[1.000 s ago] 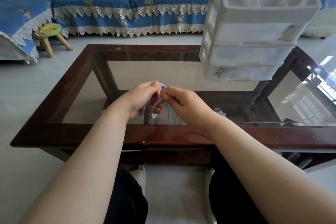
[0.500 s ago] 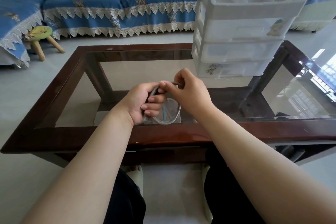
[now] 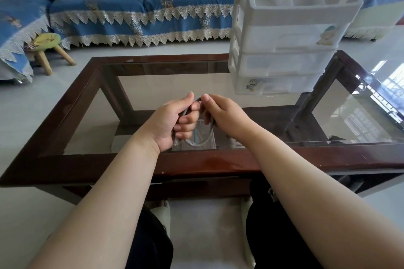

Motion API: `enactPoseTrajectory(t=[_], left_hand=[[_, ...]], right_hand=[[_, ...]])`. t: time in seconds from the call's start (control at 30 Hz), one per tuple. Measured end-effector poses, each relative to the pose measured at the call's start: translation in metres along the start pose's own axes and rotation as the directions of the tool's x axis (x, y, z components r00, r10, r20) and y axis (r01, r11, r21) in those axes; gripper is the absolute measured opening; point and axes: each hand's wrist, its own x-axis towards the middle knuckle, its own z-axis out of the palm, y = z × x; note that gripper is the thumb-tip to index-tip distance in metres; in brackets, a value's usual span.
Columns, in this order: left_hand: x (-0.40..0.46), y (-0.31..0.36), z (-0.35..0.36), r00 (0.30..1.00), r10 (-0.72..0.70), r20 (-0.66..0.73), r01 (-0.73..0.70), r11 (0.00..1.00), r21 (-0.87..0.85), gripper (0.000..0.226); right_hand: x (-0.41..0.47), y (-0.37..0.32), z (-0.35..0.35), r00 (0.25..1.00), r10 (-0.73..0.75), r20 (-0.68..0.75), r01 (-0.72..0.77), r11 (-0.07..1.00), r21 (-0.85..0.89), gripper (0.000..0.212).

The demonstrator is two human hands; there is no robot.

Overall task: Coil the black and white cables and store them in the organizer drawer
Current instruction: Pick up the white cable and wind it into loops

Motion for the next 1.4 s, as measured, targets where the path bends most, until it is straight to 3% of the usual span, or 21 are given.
enactPoseTrajectory(t=[0.1, 0.2, 0.33, 0.4, 0.5, 0.63, 0.73, 0.83, 0.93, 1.13, 1.4], left_hand=[[0.0, 0.002, -0.004, 0.993, 0.043, -0.111, -0.058, 0.99, -0.129, 0.04], [-0.001, 0.009, -0.015, 0.943, 0.07, -0.324, -0.181, 0.927, -0.328, 0.043], [-0.001, 0.011, -0.03, 0.818, 0.023, -0.574, -0.314, 0.855, -0.412, 0.044], [-0.002, 0.011, -0.034, 0.773, -0.005, -0.635, -0.34, 0.841, -0.421, 0.041], [-0.003, 0.011, -0.035, 0.693, -0.038, -0.72, -0.364, 0.844, -0.394, 0.033], [-0.004, 0.01, -0.027, 0.624, -0.021, -0.781, -0.372, 0.871, -0.321, 0.031], [0.003, 0.009, -0.023, 0.631, -0.005, -0.776, -0.337, 0.899, -0.28, 0.032], [0.008, 0.006, -0.011, 0.663, -0.025, -0.748, -0.233, 0.943, -0.237, 0.037], [0.01, -0.002, 0.003, 0.702, 0.043, -0.711, -0.19, 0.973, -0.129, 0.038], [0.015, -0.013, 0.017, 0.778, 0.191, -0.599, -0.203, 0.978, 0.047, 0.034], [0.02, -0.023, 0.023, 0.771, 0.292, -0.566, -0.111, 0.937, 0.331, 0.035]], right_hand=[[0.004, 0.003, 0.0, 0.998, 0.052, -0.026, -0.05, 0.997, 0.053, 0.028], [0.006, 0.014, -0.005, 0.995, 0.085, 0.06, -0.073, 0.98, -0.183, 0.021], [0.001, 0.023, -0.005, 0.937, 0.171, 0.303, -0.033, 0.91, -0.413, 0.035], [-0.003, 0.02, 0.0, 0.924, 0.158, 0.348, -0.02, 0.929, -0.369, 0.038], [-0.005, 0.013, 0.006, 0.931, 0.111, 0.346, -0.045, 0.98, -0.194, 0.018], [-0.007, 0.005, 0.006, 0.868, 0.105, 0.486, -0.15, 0.987, 0.054, 0.019], [-0.01, 0.0, 0.009, 0.888, 0.065, 0.455, -0.125, 0.987, 0.105, 0.005], [-0.008, -0.003, 0.013, 0.965, 0.027, 0.26, -0.05, 0.995, 0.082, 0.016], [-0.006, -0.007, 0.014, 0.983, 0.05, 0.174, -0.08, 0.983, 0.168, 0.024], [-0.005, -0.009, 0.018, 0.982, 0.091, 0.165, -0.148, 0.914, 0.378, 0.029], [-0.003, -0.013, 0.017, 0.952, 0.206, 0.227, -0.305, 0.717, 0.626, 0.033]])
